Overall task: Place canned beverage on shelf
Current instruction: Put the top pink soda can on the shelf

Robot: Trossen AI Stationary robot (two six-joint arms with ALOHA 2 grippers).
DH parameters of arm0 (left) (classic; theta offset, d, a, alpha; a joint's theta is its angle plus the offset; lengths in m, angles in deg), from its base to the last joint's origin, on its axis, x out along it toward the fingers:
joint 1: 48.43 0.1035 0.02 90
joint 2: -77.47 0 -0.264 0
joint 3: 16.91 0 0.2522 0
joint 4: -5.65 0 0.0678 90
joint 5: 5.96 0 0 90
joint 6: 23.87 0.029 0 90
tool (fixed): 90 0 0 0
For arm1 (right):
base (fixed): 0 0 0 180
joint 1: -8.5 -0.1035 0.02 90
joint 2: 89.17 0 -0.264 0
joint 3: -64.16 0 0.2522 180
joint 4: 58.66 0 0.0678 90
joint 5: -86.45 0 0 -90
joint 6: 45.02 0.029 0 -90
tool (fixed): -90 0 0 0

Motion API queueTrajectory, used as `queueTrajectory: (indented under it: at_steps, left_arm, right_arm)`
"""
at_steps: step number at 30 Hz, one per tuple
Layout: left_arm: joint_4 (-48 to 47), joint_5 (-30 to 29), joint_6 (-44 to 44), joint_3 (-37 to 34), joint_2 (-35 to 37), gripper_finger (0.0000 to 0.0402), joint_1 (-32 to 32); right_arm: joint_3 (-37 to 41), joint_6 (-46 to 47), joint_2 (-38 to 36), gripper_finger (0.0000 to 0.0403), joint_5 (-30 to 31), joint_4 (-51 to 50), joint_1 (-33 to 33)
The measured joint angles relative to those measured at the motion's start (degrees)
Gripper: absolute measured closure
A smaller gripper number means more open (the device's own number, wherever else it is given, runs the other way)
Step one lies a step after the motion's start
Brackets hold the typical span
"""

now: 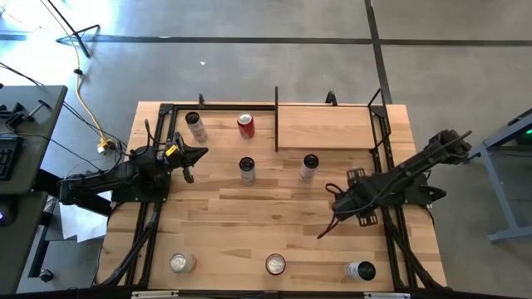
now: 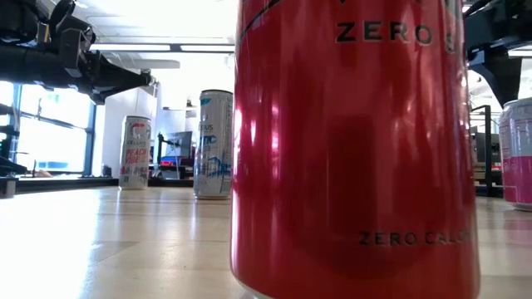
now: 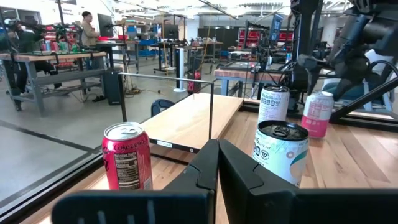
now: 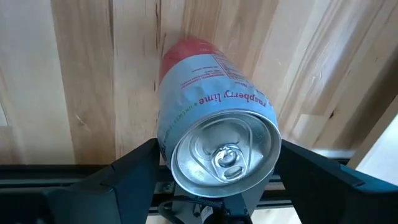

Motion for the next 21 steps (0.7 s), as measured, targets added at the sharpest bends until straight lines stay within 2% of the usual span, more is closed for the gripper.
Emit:
queueTrajectory:
  at_steps: [7,15,21]
  left_arm:
    - [0.0,0.0,0.0,0.0,0.0,0.0398,0.0]
    - [0.0,0.0,0.0,0.0,0.0,0.0398,0.0]
    - [0.0,0.0,0.0,0.0,0.0,0.0398,0.0]
  right_arm:
    - [0.0,0.6,0.0,0.0109,-0.1,1.7,2.7]
    - [0.0,11.3,0.1,0.0109,-1.2,3.9,8.5]
    - [0.0,15.8,0.1,0.0109,-2.6,3.6,13.0]
